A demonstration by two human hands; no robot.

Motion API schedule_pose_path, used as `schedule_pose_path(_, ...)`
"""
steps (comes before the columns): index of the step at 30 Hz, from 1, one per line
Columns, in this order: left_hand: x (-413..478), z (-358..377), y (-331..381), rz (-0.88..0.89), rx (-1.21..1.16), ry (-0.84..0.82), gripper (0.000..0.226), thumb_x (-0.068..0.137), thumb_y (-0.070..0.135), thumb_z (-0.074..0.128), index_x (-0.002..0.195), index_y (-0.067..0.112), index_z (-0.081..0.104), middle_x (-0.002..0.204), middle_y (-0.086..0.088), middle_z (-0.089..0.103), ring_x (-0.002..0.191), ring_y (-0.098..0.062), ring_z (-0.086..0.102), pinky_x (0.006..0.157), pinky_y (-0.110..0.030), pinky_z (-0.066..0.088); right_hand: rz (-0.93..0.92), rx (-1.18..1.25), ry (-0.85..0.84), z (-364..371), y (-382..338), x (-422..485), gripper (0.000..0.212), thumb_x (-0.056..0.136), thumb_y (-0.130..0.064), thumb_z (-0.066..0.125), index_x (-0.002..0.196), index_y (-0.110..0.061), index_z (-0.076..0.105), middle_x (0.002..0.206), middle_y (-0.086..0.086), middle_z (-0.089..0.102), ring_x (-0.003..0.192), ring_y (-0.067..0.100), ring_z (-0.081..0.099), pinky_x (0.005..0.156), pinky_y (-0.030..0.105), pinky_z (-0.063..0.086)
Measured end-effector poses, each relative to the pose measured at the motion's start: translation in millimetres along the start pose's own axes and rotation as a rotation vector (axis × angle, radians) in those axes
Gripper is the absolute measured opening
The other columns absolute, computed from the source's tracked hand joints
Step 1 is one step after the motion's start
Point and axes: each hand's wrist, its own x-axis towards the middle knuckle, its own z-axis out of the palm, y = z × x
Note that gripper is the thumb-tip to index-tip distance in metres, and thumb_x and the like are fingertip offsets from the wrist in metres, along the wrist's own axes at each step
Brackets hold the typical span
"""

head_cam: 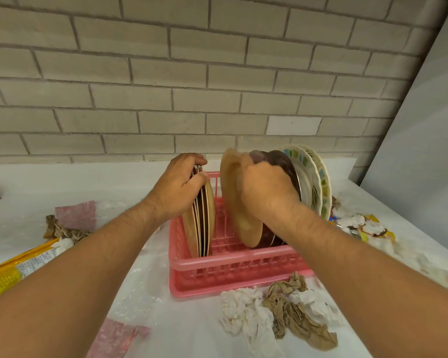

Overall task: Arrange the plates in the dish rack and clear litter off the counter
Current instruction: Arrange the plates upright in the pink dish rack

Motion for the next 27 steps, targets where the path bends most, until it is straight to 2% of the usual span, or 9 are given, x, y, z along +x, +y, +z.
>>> schedule_pose_path(3,0.8,-0.3,-1.4,0.001,0.006,-0.002,0.03,0.095,0.024,0.046,0.124,0.022,0.052,0.13,0.009,0.049,0.119,0.001,0.035,0.097,-0.019,0.026,0.017,0.022,-0.016,17.2,0.7,-4.4,0.052,0.084,0.003,0.052,0.131,-0.008,0.033,0.062,0.002,0.041,0.061,0.025,0.05,0.049,0.036,0.041)
schedule_pose_path(5,0.8,0.1,-1.5,0.001,0.005,-0.002,0.03,0.094,0.024,0.046,0.124,0.021,0.052,0.13,0.009,0.049,0.118,0.001,0.035,0.097,-0.019,0.026,0.031,0.029,-0.027,21.4,1.5,-4.4,0.054,0.083,0.003,0.053,0.132,-0.008,0.033,0.06,0.001,0.036,0.061,0.025,0.05,0.049,0.036,0.042)
schedule_pose_path(11,0.4,0.3,1.0,-0.001,-0.008,-0.002,0.03,0.094,0.023,0.047,0.124,0.02,0.052,0.13,0.008,0.048,0.119,0.0,0.035,0.098,-0.02,0.026,0.034,0.007,-0.054,10.9,5.7,-0.6,0.05,0.085,0.002,0.053,0.132,-0.007,0.037,0.061,0.0,0.034,0.056,0.018,0.041,0.047,0.031,0.035)
schedule_pose_path(14,0.1,-0.5,1.5,0.0,0.0,-0.007,0.031,0.094,0.023,0.047,0.124,0.02,0.052,0.13,0.009,0.048,0.118,0.001,0.035,0.098,-0.02,0.027,0.029,-0.031,0.032,-3.8,13.4,6.0,0.042,0.086,0.004,0.052,0.126,-0.006,0.045,0.063,0.002,0.035,0.062,0.022,0.049,0.049,0.032,0.038)
schedule_pose_path(17,0.7,-0.2,1.8,0.001,0.002,-0.006,0.03,0.094,0.023,0.047,0.124,0.02,0.052,0.129,0.009,0.048,0.117,0.001,0.035,0.098,-0.02,0.027,0.033,-0.062,0.085,-15.7,15.1,13.2,0.038,0.086,0.001,0.057,0.122,-0.006,0.05,0.057,0.002,0.037,0.056,0.023,0.047,0.041,0.028,0.031)
schedule_pose_path(20,0.9,0.5,2.0,0.004,0.007,-0.008,0.03,0.094,0.023,0.047,0.124,0.02,0.052,0.13,0.008,0.049,0.117,0.0,0.036,0.098,-0.021,0.028,0.043,-0.075,0.078,-14.9,10.8,13.0,0.055,0.08,-0.001,0.065,0.129,-0.006,0.039,0.055,0.002,0.036,0.045,0.018,0.037,0.036,0.026,0.023)
schedule_pose_path(22,1.0,0.1,1.6,0.005,0.006,-0.01,0.03,0.094,0.023,0.047,0.124,0.02,0.052,0.13,0.008,0.049,0.119,0.0,0.036,0.098,-0.021,0.028,0.035,-0.094,0.08,-7.9,9.4,9.6,0.066,0.076,-0.002,0.07,0.131,-0.007,0.033,0.062,0.007,0.048,0.048,0.019,0.039,0.037,0.026,0.024)
schedule_pose_path(25,1.2,-0.3,1.1,0.008,0.0,-0.008,0.029,0.094,0.023,0.047,0.122,0.02,0.052,0.128,0.011,0.048,0.118,0.0,0.036,0.097,-0.02,0.027,0.032,-0.035,0.06,3.2,8.2,6.6,0.054,0.082,0.001,0.06,0.13,-0.005,0.035,0.091,0.015,0.062,0.068,0.029,0.059,0.048,0.032,0.038)
schedule_pose_path(27,1.2,0.0,0.5,0.008,-0.006,-0.009,0.029,0.094,0.024,0.047,0.122,0.021,0.052,0.125,0.013,0.047,0.117,0.001,0.036,0.096,-0.019,0.027,0.045,-0.007,0.041,9.4,8.5,5.5,0.046,0.085,0.001,0.053,0.128,-0.004,0.038,0.085,0.013,0.061,0.065,0.028,0.055,0.053,0.034,0.04)
